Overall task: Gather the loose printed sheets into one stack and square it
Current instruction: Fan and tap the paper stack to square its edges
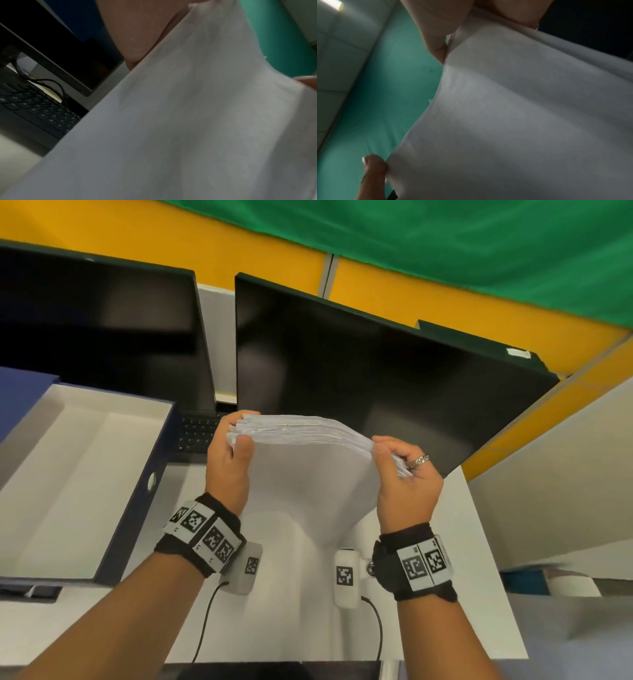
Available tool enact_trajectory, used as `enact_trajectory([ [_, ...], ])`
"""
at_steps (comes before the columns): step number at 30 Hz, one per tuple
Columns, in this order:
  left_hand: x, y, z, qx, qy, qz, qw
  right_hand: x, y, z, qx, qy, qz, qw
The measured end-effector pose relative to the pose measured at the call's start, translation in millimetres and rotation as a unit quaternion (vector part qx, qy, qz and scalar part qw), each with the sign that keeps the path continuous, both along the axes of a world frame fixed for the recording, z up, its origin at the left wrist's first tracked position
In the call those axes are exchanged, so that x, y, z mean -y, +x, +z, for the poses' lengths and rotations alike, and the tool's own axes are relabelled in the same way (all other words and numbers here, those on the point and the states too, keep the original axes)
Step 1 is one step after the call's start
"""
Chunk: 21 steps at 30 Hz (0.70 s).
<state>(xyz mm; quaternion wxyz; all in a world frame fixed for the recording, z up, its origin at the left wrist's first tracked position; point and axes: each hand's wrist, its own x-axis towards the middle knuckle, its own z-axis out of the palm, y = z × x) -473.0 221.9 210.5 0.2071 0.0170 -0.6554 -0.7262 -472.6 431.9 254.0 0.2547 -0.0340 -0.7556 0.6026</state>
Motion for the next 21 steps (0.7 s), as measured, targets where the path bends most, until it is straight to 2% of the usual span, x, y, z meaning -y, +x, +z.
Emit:
enact_trajectory([
  [5, -1.9, -0.1, 5.1, 0.037, 0.032, 0.002, 0.999, 2.2, -4.4, 4.4, 0.017, 0.028, -0.007, 0.999],
  [10, -1.6, -0.7, 8.6, 0.057, 0.019, -0.004, 0.998, -0.6, -5.4, 6.0, 0.049, 0.037, -0.013, 0.998],
  [16, -0.9, -6.0, 9.1, 0.068, 0.015, -0.017, 0.997, -1.0, -8.1, 8.1, 0.054, 0.014, -0.05, 0.997],
  [21, -1.3, -8.4, 7.7, 0.042, 0.02, -0.024, 0.999, 2.2, -7.4, 6.5, 0.047, 0.02, -0.065, 0.997],
])
